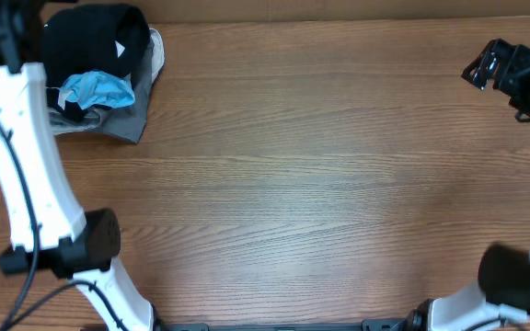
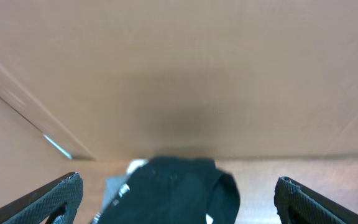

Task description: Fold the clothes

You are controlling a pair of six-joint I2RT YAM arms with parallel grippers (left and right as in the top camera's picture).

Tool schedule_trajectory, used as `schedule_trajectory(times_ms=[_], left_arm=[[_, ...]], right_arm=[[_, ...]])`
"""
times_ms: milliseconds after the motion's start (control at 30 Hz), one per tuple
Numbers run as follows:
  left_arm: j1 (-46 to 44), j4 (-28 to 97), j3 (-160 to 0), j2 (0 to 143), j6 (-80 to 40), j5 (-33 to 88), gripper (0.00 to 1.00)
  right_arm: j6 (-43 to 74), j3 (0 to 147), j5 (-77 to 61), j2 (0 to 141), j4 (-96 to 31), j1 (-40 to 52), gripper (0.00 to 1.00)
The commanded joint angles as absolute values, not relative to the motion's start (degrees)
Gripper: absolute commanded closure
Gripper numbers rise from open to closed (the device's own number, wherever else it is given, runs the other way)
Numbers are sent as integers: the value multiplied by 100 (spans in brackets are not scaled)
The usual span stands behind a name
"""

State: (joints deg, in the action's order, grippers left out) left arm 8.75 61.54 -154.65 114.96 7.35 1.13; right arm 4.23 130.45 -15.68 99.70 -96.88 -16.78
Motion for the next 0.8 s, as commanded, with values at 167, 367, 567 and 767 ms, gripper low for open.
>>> schedule_trajectory(times_ms=[167,367,567,767], left_arm=[[897,6340,-15465,11596,554,152,0],[897,6810,-15461,11603,554,152,0],[897,7319,-15461,11603,554,152,0],[897,7616,-15461,11603,554,152,0]], right_arm=[[316,13266,-1570,8794,-9703,-1459,0],[318,13266,-1570,8779,-9703,-1459,0],[316,13260,-1271,8831,-9701,-1459,0],[316,13251,-1271,8764,-9703,-1457,0]])
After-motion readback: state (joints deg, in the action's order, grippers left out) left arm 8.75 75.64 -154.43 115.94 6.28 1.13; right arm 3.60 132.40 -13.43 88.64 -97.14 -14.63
